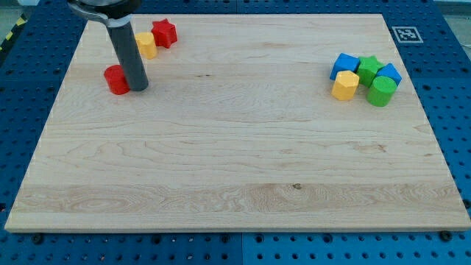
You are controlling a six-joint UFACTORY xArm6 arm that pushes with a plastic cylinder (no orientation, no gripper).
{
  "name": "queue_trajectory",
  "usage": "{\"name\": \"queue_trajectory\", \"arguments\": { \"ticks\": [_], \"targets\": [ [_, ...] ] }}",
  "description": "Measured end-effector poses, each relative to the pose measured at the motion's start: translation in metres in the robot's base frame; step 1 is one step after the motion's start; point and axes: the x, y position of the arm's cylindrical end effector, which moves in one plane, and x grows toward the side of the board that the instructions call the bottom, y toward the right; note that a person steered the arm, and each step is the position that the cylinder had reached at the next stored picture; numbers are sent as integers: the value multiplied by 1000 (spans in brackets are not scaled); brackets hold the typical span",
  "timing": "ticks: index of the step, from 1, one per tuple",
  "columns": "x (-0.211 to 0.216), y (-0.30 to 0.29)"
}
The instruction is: Move the red star and yellow heart closer to the red circle
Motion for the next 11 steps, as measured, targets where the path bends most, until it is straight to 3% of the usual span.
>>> {"name": "queue_trajectory", "arguments": {
  "ticks": [2,4,7,8,11],
  "targets": [
    [-3,72],
    [-90,86],
    [-162,65],
    [-163,44],
    [-97,33]
  ]
}}
